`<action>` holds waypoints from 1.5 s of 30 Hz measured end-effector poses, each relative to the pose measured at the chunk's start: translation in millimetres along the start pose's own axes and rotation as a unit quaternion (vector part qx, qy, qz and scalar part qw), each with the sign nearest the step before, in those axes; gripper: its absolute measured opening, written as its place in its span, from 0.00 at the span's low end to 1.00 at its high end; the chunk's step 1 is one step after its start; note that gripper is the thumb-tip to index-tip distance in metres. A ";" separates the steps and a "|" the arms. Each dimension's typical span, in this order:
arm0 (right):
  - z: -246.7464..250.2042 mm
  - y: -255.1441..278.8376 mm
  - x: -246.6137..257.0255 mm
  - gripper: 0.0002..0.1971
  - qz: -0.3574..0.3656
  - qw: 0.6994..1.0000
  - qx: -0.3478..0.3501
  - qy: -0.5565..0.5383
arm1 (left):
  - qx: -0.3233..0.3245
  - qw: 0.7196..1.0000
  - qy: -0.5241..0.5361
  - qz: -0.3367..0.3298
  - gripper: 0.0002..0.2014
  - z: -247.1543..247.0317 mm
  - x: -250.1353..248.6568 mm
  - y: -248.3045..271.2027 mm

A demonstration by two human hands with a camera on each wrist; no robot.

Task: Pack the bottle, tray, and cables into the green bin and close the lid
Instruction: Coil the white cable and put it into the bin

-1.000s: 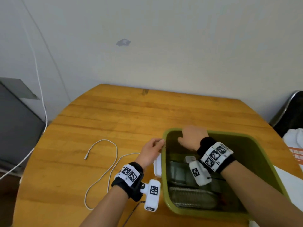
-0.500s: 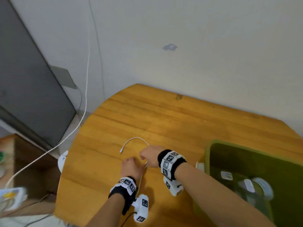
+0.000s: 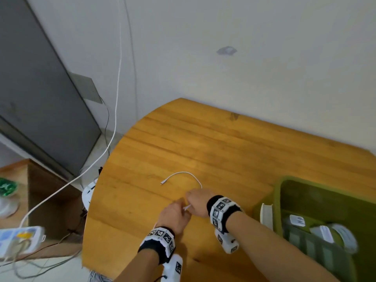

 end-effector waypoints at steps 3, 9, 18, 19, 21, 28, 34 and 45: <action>36.3 23.6 -11.3 0.14 0.003 0.997 0.003 -0.077 | -0.023 0.991 0.118 -0.065 0.08 21.4 -5.0 2.3; 96.1 115.2 -47.3 0.26 0.070 0.966 -0.129 -0.213 | -0.112 0.938 0.257 -0.205 0.09 83.3 -59.3 10.4; 70.7 234.4 -83.6 0.26 0.357 0.577 -0.332 -0.655 | -0.062 0.830 0.389 -0.394 0.20 80.4 -221.1 53.1; 64.2 246.9 -88.2 0.29 0.341 0.534 -0.346 -0.691 | -0.035 0.821 0.404 -0.402 0.21 71.3 -241.8 58.8; 52.1 265.7 -100.6 0.28 0.313 0.439 -0.399 -0.742 | 0.022 0.805 0.420 -0.418 0.21 52.9 -273.8 69.1; -0.3 339.5 -166.2 0.26 0.189 0.401 -0.554 -0.705 | 0.129 0.870 0.240 -0.411 0.22 -10.2 -325.6 73.7; -35.7 377.2 -203.0 0.21 0.102 0.539 -0.548 -0.631 | -0.085 0.932 -0.005 -0.352 0.17 -28.5 -329.7 32.6; -102.8 301.7 -208.3 0.17 -0.017 0.925 -0.214 -0.313 | 0.053 0.995 0.036 -0.081 0.20 -15.4 -329.6 -14.0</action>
Point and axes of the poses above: each hand's wrist, its own y-axis away from the middle knuckle, its own z-axis out of the back of the hand, x = y × z, the point moved 1 cm from there along -y, towards the middle knuckle, and after that the axes turned 13 degrees about x, right-handed, at the moved point
